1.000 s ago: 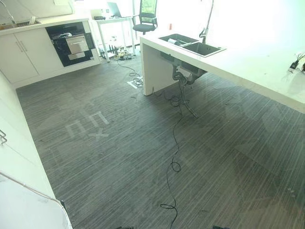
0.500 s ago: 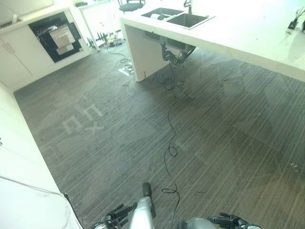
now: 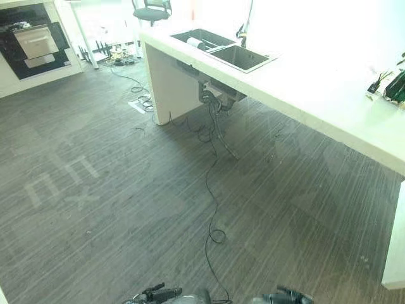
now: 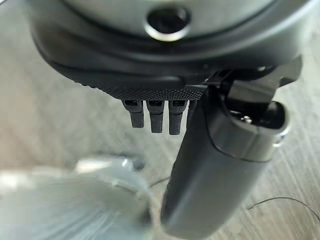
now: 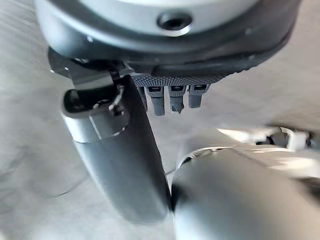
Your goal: Place the dishes in the dishwasher.
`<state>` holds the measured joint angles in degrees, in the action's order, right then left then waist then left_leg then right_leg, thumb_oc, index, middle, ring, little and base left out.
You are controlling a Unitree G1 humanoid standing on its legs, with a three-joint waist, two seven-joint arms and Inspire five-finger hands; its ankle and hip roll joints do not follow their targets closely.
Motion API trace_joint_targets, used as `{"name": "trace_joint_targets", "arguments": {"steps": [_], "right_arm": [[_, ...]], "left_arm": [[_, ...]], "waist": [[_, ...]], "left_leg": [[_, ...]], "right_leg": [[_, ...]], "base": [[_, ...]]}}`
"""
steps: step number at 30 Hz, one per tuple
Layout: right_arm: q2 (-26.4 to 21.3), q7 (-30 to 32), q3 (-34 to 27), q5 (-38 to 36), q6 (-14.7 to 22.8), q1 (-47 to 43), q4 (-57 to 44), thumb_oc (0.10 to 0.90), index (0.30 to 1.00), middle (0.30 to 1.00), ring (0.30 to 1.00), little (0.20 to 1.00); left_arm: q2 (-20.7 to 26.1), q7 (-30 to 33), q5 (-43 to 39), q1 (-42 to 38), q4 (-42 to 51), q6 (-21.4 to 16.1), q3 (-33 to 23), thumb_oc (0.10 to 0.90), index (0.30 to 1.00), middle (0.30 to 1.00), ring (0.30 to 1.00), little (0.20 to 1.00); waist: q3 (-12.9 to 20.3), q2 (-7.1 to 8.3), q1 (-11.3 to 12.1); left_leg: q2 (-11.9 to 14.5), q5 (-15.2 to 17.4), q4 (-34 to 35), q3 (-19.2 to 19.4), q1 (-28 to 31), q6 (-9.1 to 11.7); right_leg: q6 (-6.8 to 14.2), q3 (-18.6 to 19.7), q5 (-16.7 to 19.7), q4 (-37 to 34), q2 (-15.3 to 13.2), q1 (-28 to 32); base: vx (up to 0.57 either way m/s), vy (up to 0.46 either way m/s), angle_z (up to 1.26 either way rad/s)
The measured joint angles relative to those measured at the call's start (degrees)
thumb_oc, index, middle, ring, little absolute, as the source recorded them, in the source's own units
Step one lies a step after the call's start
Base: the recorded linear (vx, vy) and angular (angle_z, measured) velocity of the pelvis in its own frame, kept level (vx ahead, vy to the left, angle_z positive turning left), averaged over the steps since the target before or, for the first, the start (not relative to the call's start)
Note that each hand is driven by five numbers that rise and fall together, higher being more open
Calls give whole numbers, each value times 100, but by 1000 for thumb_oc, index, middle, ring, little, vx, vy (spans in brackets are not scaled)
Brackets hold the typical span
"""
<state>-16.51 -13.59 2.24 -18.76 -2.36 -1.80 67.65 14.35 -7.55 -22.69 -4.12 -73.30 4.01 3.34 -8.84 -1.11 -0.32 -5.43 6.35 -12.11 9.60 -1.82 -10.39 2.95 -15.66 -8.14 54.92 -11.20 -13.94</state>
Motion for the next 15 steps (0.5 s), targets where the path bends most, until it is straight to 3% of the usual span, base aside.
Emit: {"name": "trace_joint_targets", "arguments": {"steps": [1,2,3,4,5,6,7,8,10,11,13,14,15], "right_arm": [[-64,-44,-28,-75,3,-60,-2,800,900,900,900,900],[-129,-108,-34,-73,-11,-79,16,800,900,900,900,900],[-96,-113,-9,-45,-58,-80,21,800,900,900,900,900],[93,-114,-67,-50,-69,-68,33,800,900,900,900,900],[301,-134,-356,-107,-49,-54,134,800,900,900,900,900],[237,-205,-585,-251,18,-100,74,800,900,900,900,900],[238,-315,-593,-282,75,-135,-22,800,900,900,900,900],[246,-395,-595,-302,105,-161,-54,800,900,900,900,900],[347,-440,-678,-395,119,-189,-47,800,900,900,900,900],[248,-348,-575,-373,103,-202,-34,800,900,900,900,900],[242,-274,-456,-376,104,-178,6,800,900,900,900,900],[265,-178,-300,-342,82,-126,11,800,900,900,900,900],[223,-87,-237,-264,60,-127,18,800,900,900,900,900]], "left_arm": [[-8,41,-6,-2,44,26,46,800,900,900,900,900],[-20,102,-3,-13,60,66,93,800,900,900,900,900],[-7,101,3,22,70,92,86,800,900,900,900,900],[155,103,22,42,69,107,2,800,900,900,900,900],[329,57,48,-41,116,125,-105,800,900,900,900,900],[239,112,51,15,167,85,-205,800,900,900,900,900],[265,149,52,87,119,95,-315,800,900,900,900,900],[276,170,57,138,52,118,-316,800,900,900,900,900],[119,66,109,298,-77,228,-131,800,900,900,900,900],[-9,65,113,359,-50,216,-134,800,900,900,900,900],[-125,70,179,371,-81,212,-205,800,900,900,900,900],[-157,52,255,375,-78,188,-263,800,900,900,900,900],[-270,73,290,356,-89,174,-281,800,900,900,900,900]], "waist": [[-5,-167,-51],[1,-393,-98],[-9,-392,-50],[-183,63,74],[-179,320,-45],[-205,295,-82],[-303,424,-58],[-325,415,-87],[-324,347,-266],[-303,224,-210],[-265,59,-292],[-202,121,-264],[-195,34,-259]], "left_leg": [[35,48,97,-33,126,86],[129,208,259,-76,356,466],[125,304,209,-17,485,1034],[-175,297,-545,-81,298,1469],[-219,721,-1592,-189,-288,716],[-168,1195,-1490,-346,-288,39],[-207,1295,-1495,-116,-193,96],[-271,1377,-1471,-144,-128,192],[-373,1472,-1115,-543,495,202],[-384,1472,-771,-655,944,203],[-358,1485,-391,-881,1410,318],[-473,1410,-494,-747,1538,550],[-470,1398,-669,-688,1632,900]], "right_leg": [[-79,-121,-97,-641,90,-161],[-92,-343,-75,-2280,414,-42],[-161,-549,60,-3696,661,90],[-193,-491,332,-4374,503,24],[90,-258,577,-4346,119,-397],[358,-245,797,-4012,57,-937],[313,-176,850,-3920,-53,-1272],[304,-122,866,-3864,-22,-1476],[188,-83,850,-3821,119,-1467],[-206,-333,792,-3594,306,-1342],[-612,-646,667,-3300,627,-1056],[-1066,-671,724,-3543,835,-598],[-1778,-389,1033,-3707,953,-424]], "base": [[318,-85,25],[260,-99,15],[275,-104,0],[279,-103,25],[341,-119,42],[385,-134,25],[467,-146,-16],[389,-122,-6],[463,-245,58],[559,-340,63],[466,-275,47],[397,-257,42],[359,-247,46]]}}
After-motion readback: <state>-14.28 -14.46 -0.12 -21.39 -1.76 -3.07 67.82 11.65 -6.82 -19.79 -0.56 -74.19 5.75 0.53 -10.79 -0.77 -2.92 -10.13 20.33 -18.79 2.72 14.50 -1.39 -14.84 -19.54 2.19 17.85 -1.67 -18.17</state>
